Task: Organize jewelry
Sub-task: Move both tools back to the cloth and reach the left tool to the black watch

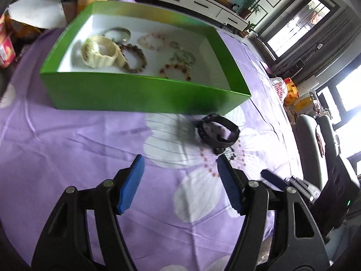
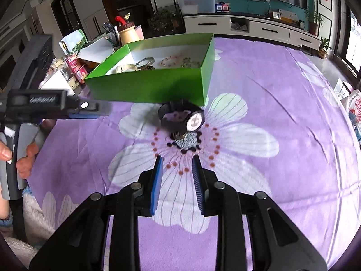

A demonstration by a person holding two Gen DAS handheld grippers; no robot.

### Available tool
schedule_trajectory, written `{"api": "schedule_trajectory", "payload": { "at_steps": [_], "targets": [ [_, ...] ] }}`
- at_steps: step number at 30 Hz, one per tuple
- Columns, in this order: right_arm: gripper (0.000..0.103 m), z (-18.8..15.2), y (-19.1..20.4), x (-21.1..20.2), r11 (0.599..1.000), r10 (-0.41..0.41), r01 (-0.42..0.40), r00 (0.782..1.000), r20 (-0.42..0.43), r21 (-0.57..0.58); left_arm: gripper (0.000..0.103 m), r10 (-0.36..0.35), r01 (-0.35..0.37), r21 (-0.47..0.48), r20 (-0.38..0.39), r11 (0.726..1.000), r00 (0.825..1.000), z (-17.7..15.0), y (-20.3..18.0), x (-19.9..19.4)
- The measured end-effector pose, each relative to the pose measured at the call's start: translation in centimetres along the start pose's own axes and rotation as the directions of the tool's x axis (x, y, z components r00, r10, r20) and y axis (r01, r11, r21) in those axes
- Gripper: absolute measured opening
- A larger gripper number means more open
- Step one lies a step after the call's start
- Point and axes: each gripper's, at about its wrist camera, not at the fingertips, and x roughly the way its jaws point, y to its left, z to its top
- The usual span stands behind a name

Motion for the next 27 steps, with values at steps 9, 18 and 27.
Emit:
{"api": "schedule_trajectory", "payload": {
  "at_steps": [9,18,27],
  "targets": [
    [0.027,-1.3,-1.1,0.3,1.0,0.017,-0.017,1.0,0.01,0.02,0.053,-0.022,0.019,-0.056,-0.059,0.998,0.998,2.5,-2.5,5.3],
    [0.027,-1.5,-2.5,1.4,0.998,0.034,-0.034,0.999,0.015,0.047,0.008,0.077,-0.077,0.004,-0.086,0.997,0.993,3.5,-4.3,8.9],
    [0.027,-1.0,-2.0,3.0,0.999,0.04,-0.04,0.999,-0.003,0.028,0.005,0.019,-0.02,-0.024,-0.019,1.0,1.0,2.9,-2.3,6.0]
  ]
}}
